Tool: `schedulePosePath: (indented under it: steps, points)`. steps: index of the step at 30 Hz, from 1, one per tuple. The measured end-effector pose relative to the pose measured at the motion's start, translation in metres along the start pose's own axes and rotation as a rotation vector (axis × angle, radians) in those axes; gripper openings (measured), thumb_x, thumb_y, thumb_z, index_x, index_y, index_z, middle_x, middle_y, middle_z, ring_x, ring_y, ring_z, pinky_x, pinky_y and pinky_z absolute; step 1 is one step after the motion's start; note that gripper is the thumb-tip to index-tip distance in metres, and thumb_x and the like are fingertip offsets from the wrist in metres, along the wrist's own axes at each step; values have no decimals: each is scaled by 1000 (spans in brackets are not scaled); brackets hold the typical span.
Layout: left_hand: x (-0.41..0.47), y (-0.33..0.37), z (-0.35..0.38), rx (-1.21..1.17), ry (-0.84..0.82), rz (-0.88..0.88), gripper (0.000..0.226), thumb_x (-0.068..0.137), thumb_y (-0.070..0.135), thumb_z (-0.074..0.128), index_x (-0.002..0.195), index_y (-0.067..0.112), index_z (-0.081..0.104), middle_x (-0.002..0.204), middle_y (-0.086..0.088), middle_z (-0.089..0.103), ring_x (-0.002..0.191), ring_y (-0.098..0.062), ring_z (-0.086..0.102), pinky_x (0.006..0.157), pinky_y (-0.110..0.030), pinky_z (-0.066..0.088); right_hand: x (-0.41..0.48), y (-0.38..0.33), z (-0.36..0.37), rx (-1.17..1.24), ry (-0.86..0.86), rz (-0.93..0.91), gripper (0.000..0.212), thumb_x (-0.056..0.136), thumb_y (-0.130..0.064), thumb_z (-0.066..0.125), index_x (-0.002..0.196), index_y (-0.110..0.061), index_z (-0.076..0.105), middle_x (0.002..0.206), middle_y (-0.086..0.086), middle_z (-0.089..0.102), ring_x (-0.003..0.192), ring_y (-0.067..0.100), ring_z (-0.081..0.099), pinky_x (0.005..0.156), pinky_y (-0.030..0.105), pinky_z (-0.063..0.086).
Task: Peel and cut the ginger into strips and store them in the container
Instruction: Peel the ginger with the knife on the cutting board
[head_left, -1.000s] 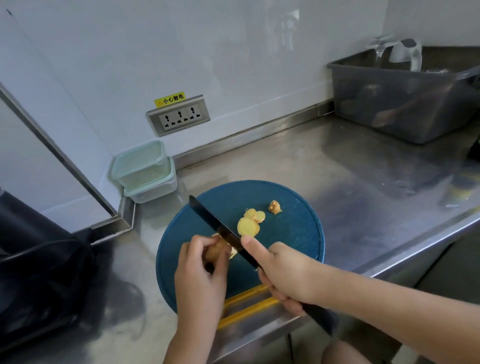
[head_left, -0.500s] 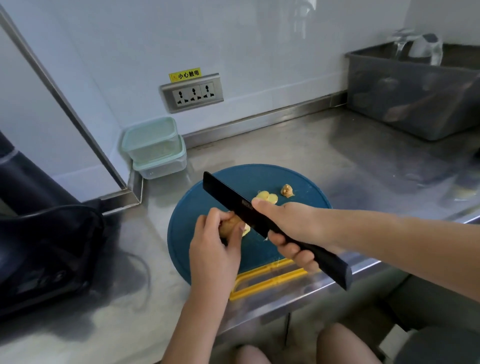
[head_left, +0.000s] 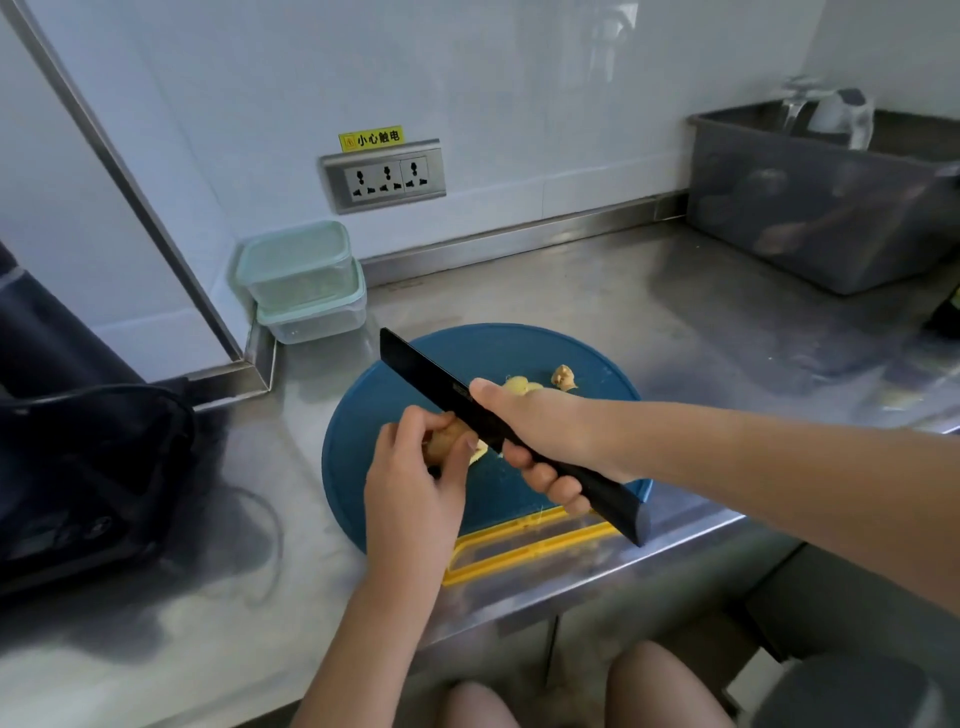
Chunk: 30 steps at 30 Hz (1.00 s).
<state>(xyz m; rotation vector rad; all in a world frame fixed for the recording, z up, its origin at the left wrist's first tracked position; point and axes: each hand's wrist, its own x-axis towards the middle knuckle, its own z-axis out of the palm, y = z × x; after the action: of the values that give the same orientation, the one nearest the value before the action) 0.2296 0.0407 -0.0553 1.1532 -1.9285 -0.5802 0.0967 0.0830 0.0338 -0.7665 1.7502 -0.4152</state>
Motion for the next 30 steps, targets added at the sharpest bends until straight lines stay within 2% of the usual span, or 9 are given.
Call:
schedulePosePath:
  steps: [6,10,24,30]
  points:
    - [-2,5,0,11,-12,7,22,84,30,66,101,20,57,93,3,54,74,-3,52,59,-5,41,-15,27,-5,15,-14,29,68,87,-78,24,61,-17,35,45,-1,32,34,14,27,40,18,28]
    - [-1,7,-1,54,-37,1,26,83,31,69,101,21,54,93,5,51,71,-5,48,55,-7,34,-13,22,-5,5,-10,54,70,85,-81,26,59,-17,35,45,-1,33,34,15,28,40,17,28]
    - [3,7,2,89,-41,-4,24,87,33,63,104,22,51,95,7,46,79,-7,47,57,-7,32,0,13,-1,-71,40,56,72,84,-83,24,61,-16,35,46,1,34,33,17,29,41,20,31]
    - [1,4,2,83,-17,23,25,85,32,65,102,19,53,92,4,49,74,-8,47,55,-8,32,8,17,12,-95,73,60,74,83,-83,20,61,-14,33,53,5,34,41,18,31,49,29,32]
